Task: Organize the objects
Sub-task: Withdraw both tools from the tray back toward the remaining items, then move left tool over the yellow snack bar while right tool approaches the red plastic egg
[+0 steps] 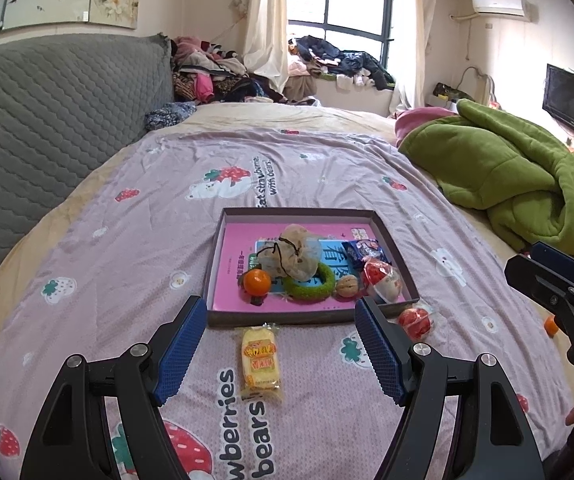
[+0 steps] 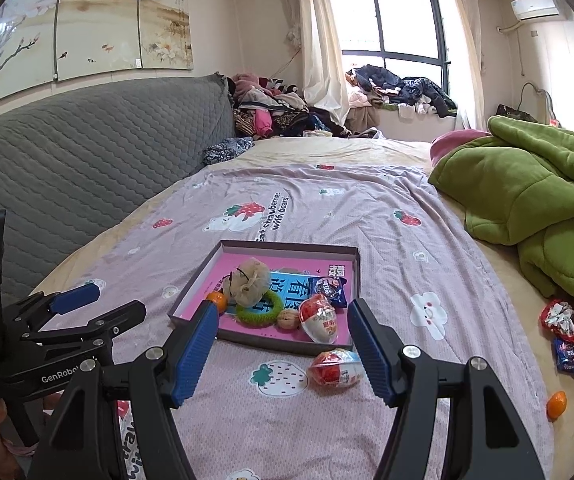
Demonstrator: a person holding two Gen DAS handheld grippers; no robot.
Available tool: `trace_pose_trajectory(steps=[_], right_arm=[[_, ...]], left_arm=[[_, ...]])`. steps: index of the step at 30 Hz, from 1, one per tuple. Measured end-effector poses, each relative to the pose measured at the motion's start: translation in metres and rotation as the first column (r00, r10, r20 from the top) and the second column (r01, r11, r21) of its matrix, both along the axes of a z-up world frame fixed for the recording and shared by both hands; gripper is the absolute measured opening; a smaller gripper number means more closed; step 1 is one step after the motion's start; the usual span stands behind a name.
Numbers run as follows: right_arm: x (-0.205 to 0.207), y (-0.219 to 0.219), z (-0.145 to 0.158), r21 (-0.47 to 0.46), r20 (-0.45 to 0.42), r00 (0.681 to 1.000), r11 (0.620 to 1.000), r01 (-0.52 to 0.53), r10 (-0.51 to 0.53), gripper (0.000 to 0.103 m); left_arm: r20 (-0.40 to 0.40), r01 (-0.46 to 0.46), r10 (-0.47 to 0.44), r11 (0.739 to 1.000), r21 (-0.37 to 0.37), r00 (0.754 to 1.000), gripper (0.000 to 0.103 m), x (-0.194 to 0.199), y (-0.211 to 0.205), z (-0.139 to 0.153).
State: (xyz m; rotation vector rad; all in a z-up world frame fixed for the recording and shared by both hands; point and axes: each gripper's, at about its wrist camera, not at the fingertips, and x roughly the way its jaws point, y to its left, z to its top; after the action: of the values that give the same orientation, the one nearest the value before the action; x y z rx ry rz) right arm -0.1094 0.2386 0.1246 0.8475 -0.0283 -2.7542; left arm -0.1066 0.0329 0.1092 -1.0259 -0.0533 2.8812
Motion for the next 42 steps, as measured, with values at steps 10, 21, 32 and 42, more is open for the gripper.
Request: trace_pose_trajectory(steps=[10,21,32,42], right_arm=[[0.004,-0.003,-0.019,0.022,0.036,0.999,1.0,0.014,-0.015,0.066],[0.007,-0.001,-0.047,0.039,0.095,0.995,0.999,0.031,-0.035,0.066],[0.002,0.003,-0.08,0.046,0.162,0.984,0.996,0.071,-0.077,0.066],[-0.005,0.007,-0.101,0.068,0.197,0.974,0.992,0.103,-0.114,0.066]], left_arm=[[0.031,0.002,-0.002,1.0,-0.003,1.0,0.077,0.008,0.002,-0.023],[0.059,0.009,-0.008,1.0,-0.016,0.998,0.077,0.015,0.006,-0.046],[0.109,0.012,-0.01,1.0,-0.024,0.994,0.077,0.013,0.006,-0.072],[0.132,0.012,-0.008,1.0,-0.025,0.991,0.077,0.011,0.005,-0.089]])
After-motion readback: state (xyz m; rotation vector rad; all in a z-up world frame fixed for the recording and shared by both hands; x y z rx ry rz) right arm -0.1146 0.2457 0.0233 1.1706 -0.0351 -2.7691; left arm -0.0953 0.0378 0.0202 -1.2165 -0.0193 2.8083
